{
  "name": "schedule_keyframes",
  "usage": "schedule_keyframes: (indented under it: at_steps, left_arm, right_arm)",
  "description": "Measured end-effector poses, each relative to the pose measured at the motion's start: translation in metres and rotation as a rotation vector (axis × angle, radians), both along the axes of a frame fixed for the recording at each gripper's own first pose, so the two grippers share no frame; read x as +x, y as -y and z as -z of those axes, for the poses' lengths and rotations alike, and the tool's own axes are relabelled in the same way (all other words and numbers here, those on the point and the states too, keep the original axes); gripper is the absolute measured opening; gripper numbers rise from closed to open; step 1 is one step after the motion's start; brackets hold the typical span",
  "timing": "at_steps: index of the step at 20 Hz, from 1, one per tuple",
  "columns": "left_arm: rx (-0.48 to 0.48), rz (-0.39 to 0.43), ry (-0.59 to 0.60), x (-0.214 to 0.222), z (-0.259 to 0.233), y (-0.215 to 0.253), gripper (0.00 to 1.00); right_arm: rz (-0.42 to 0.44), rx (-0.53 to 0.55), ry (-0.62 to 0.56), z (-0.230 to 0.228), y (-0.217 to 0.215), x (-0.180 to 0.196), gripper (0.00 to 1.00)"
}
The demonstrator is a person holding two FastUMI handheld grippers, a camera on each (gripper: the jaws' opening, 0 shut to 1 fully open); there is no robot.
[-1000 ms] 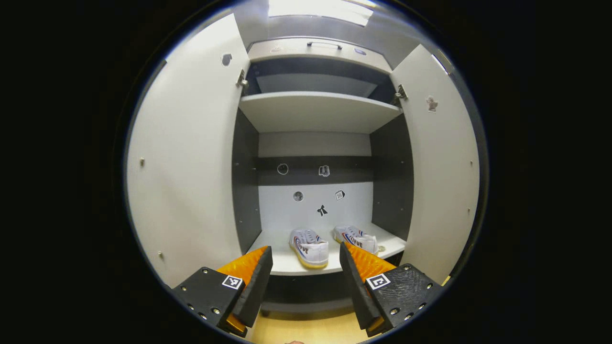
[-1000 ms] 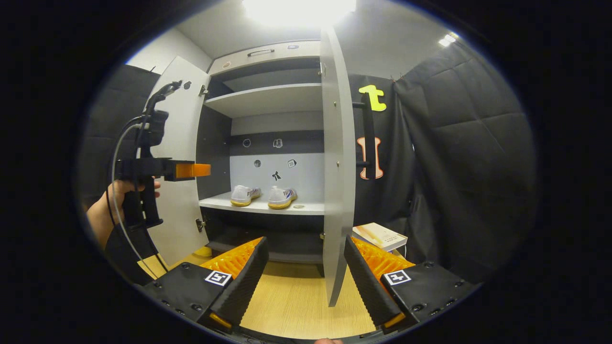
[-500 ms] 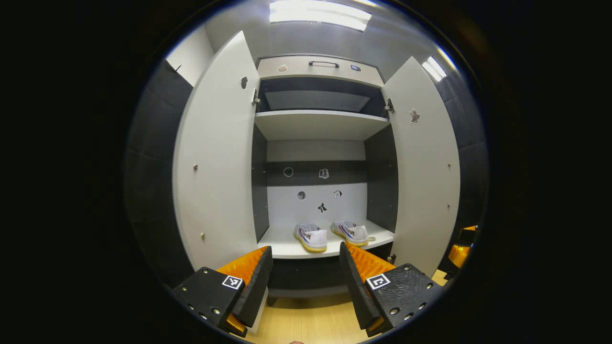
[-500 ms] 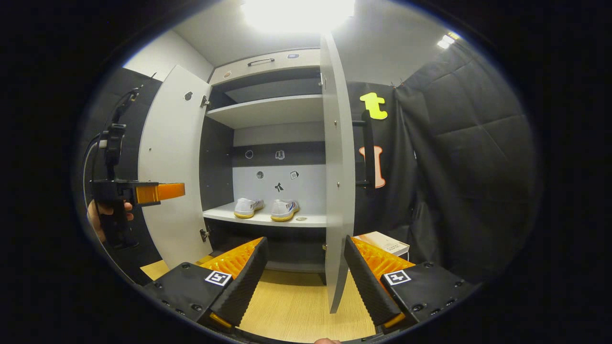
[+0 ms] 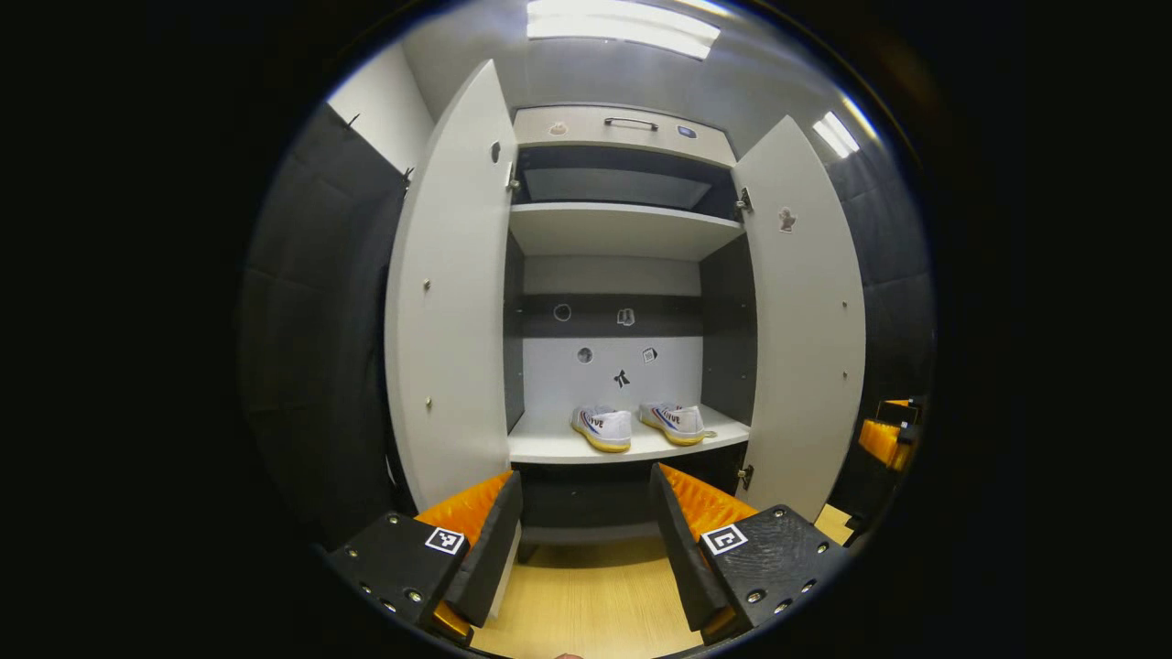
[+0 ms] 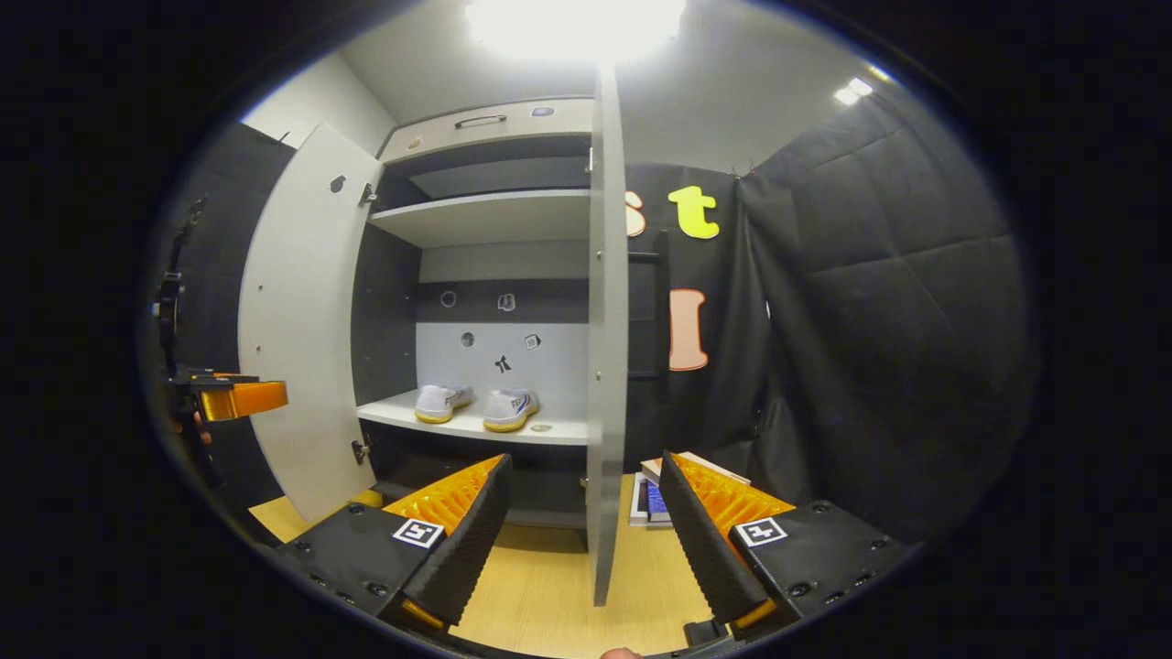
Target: Grab one shoe with the right hand and put it into the shoe cabinet, grab the other shoe with the left hand and put it into the shoe cabinet; then close the right door with the right hand and the left door with the left hand.
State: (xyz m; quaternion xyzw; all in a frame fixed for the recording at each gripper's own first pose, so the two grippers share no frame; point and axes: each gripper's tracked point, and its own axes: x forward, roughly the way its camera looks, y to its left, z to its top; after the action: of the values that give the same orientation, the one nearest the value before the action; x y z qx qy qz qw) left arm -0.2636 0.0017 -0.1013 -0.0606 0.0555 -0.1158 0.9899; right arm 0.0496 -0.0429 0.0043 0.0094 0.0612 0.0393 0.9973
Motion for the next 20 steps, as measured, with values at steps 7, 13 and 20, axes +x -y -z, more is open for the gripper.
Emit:
schedule_keyframes:
  at_steps: [7, 13, 20]
  left_arm:
    - [0.028, -0.037, 0.017, 0.005, -0.007, -0.026, 0.75]
    - [0.027, -0.06, 0.018, 0.008, -0.007, -0.037, 0.75]
    - [0.022, -0.115, 0.005, 0.011, -0.003, -0.07, 0.75]
  right_arm:
    - [0.169, 0.016, 0.055, -0.031, 0.071, 0.025, 0.99]
    - [0.294, 0.003, 0.082, -0.049, 0.122, 0.048, 0.98]
    - [0.312, 0.005, 0.129, -0.08, 0.119, 0.081, 0.97]
